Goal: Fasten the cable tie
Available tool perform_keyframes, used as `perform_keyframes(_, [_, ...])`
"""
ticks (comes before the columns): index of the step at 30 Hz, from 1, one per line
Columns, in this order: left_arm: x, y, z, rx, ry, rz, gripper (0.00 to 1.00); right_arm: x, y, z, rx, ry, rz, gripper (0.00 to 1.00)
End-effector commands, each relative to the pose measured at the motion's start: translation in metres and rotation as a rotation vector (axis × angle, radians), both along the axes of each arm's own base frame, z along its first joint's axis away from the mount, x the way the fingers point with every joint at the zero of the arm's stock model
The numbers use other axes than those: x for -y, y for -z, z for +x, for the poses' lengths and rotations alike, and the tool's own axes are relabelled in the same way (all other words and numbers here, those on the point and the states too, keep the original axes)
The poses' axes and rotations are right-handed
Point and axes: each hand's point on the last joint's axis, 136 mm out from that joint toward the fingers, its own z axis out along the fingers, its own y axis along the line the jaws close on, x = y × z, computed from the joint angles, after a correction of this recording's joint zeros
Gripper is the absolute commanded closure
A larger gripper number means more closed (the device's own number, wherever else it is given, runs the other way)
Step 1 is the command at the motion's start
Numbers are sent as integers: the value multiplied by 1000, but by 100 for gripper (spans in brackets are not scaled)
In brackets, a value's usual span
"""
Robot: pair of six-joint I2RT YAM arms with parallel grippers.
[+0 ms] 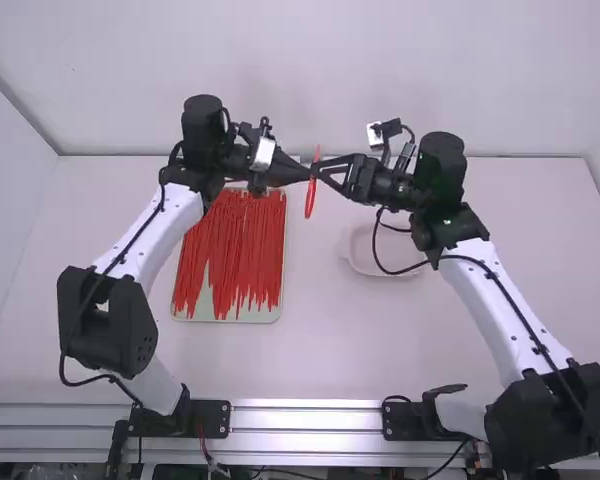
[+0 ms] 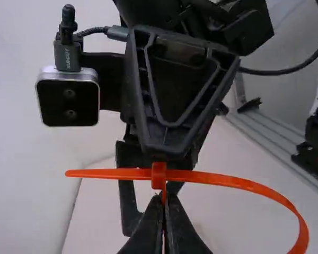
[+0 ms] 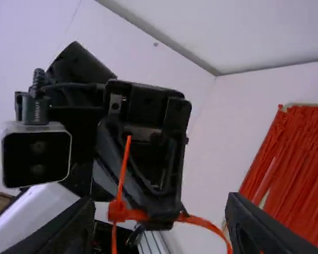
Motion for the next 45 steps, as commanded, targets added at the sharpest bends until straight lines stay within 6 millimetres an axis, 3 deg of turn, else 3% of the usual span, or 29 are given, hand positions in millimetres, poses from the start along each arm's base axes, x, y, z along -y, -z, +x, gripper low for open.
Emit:
perform_keyframes(1, [1, -9, -11, -13, 41, -4, 98, 0, -3, 0, 17, -3, 1, 41])
perform_keyframes(11, [4, -1, -16, -50, 50, 3, 98, -1, -3, 0, 14, -4, 2, 53])
perform_keyframes(24, [8, 1, -19, -68, 61, 6, 98, 0, -3, 0, 15, -1, 2, 60])
perform_keyframes(33, [7, 2, -19, -88, 60, 10, 98, 0, -4, 0, 18, -1, 2, 79])
perform_keyframes(37, [6, 2, -18, -89, 55, 10, 98, -1, -4, 0, 18, -3, 2, 100])
perform_keyframes(45, [9, 4, -17, -94, 46, 16, 98, -1, -4, -1, 28, -8, -1, 100])
